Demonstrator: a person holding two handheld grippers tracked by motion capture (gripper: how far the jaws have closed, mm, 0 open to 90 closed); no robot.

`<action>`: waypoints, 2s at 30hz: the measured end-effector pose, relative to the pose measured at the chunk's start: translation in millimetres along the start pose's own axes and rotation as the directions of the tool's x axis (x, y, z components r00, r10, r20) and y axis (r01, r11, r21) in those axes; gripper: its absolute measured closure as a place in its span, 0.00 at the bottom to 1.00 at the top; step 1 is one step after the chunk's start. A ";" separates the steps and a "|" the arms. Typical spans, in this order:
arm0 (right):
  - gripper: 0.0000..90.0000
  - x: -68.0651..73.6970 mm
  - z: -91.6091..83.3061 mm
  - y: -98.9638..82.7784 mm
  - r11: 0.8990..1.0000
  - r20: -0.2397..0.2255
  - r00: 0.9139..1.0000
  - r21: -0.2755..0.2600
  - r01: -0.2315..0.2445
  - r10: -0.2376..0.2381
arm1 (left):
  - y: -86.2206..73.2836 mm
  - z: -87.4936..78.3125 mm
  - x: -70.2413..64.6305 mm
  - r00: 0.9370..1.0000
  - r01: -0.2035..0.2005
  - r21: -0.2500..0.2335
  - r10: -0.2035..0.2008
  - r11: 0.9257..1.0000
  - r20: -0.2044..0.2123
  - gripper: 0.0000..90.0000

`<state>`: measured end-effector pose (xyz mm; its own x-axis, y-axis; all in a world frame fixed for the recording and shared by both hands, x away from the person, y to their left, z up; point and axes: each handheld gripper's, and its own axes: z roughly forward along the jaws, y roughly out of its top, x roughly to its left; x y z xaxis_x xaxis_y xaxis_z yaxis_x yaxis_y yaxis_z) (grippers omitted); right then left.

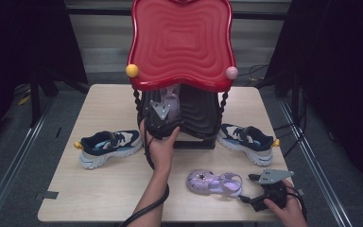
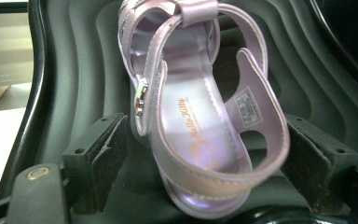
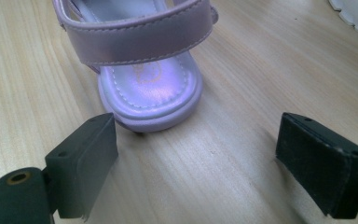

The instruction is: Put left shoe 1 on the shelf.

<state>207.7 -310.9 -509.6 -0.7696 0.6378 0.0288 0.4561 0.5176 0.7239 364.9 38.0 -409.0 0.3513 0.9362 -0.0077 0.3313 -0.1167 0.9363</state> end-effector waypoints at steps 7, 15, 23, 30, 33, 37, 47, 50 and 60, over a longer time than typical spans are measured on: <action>0.13 0.0 0.0 0.0 1.000 0.001 1.000 0.000 0.000 0.000 | -5.2 -7.1 1.5 1.000 -0.017 0.021 0.017 1.000 0.025 0.21; 0.13 0.0 0.0 0.0 1.000 0.001 1.000 0.000 0.001 -0.001 | -10.2 -15.9 4.3 0.996 -0.032 0.055 0.027 0.998 0.081 0.21; 0.13 0.0 0.0 0.0 1.000 0.001 1.000 0.000 0.001 -0.001 | -17.7 -25.5 9.2 0.992 -0.062 0.082 0.052 0.995 0.112 0.21; 0.13 0.0 0.0 0.0 1.000 0.001 1.000 0.000 0.001 -0.001 | -21.1 -33.3 11.7 0.983 -0.062 0.103 0.043 0.993 0.177 0.19; 0.13 0.0 0.0 0.0 1.000 0.001 1.000 0.000 0.000 0.000 | -21.6 -37.4 13.4 0.980 -0.073 0.102 0.053 0.992 0.191 0.19; 0.13 0.0 0.0 0.0 1.000 0.000 1.000 0.000 0.000 0.000 | -21.8 -42.7 16.0 0.974 -0.095 0.098 0.073 0.991 0.213 0.19; 0.13 0.0 0.0 0.0 1.000 0.001 1.000 0.000 0.000 0.000 | -30.9 -51.1 23.4 0.956 -0.095 0.118 0.058 0.988 0.286 0.19; 0.13 0.1 0.1 0.0 1.000 0.001 1.000 0.000 0.000 0.000 | -35.5 -54.1 25.6 0.953 -0.107 0.127 0.065 0.986 0.297 0.19; 0.13 0.1 0.1 0.0 1.000 0.001 1.000 0.000 0.000 0.000 | -40.2 -65.3 31.9 0.932 -0.145 0.123 0.094 0.982 0.350 0.19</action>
<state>207.7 -310.8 -509.7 -0.7694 0.6381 0.0282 0.4559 0.5177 0.7240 305.6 94.2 -423.9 0.6651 0.7456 -0.0425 0.3818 -0.2905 0.8774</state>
